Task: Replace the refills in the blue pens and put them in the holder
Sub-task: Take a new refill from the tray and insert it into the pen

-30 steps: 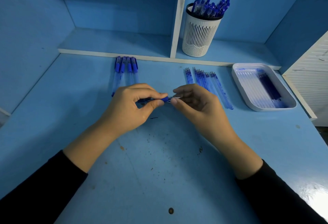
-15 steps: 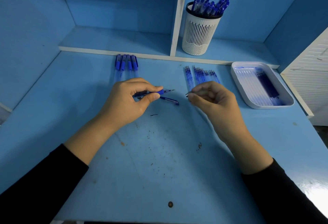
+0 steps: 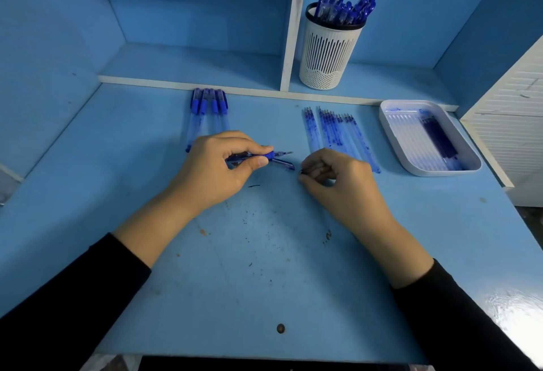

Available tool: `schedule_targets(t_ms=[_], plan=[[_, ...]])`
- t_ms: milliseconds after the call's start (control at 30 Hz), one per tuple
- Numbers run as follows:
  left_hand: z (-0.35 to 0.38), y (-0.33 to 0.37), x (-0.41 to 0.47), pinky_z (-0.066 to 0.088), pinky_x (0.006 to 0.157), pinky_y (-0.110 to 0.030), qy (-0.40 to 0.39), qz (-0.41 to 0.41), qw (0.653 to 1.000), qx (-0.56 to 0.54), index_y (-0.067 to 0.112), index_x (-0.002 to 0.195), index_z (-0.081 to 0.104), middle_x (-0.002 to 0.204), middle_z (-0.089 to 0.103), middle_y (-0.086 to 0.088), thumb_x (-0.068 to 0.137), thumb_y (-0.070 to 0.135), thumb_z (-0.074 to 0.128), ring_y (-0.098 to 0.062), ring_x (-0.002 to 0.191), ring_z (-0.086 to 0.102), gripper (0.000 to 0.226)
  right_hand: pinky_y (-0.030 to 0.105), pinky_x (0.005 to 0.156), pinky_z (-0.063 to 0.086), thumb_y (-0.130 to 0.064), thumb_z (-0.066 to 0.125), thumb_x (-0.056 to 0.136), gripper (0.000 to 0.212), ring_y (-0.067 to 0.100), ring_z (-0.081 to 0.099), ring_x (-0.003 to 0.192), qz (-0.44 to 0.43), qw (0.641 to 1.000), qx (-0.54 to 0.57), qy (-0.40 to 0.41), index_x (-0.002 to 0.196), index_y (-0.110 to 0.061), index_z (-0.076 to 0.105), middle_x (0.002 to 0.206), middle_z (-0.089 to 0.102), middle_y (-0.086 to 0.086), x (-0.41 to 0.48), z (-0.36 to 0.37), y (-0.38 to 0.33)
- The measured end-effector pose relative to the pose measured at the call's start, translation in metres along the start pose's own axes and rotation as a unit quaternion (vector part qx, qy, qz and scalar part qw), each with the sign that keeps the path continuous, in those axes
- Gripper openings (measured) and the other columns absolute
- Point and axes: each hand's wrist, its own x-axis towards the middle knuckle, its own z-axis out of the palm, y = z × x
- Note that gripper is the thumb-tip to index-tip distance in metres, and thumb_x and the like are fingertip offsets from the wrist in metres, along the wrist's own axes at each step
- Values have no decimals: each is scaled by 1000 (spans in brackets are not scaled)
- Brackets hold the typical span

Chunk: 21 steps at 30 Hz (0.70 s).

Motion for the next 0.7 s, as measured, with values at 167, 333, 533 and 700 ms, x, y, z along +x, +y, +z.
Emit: schedule_targets(t_ms=[167, 333, 533, 700], plan=[[0, 2, 0, 49, 76, -15, -3, 0, 1000, -5, 14, 100, 77, 90, 69, 14, 85, 10, 74, -4, 82, 66, 16, 15, 74, 52, -8, 77, 78, 13, 9, 63, 73, 28, 997, 66, 30, 89, -10, 70, 80, 68, -2, 1, -10, 1], [3, 5, -2, 49, 76, -15, -11, 16, 1000, -6, 10, 99, 77, 87, 70, 8, 84, 8, 75, -5, 79, 65, 15, 23, 81, 52, -13, 76, 81, 20, 13, 67, 78, 7, 985, 168, 26, 100, -15, 72, 86, 70, -1, 3, -9, -5], [5, 7, -2, 52, 76, -17, -5, 28, 1000, -6, 10, 100, 77, 88, 72, 3, 83, 7, 76, -7, 80, 67, 17, 13, 70, 46, -11, 75, 83, 7, 6, 65, 69, -2, 989, 150, 18, 88, -16, 74, 75, 71, -9, 4, -4, -7], [2, 1, 1, 49, 70, -19, 37, 13, 999, -5, 14, 100, 76, 87, 72, 0, 84, 10, 76, -14, 74, 63, 17, 25, 73, 53, -3, 66, 88, 7, 15, 68, 73, 50, 953, 287, 86, 91, -9, 69, 76, 72, 3, 11, -22, -1]])
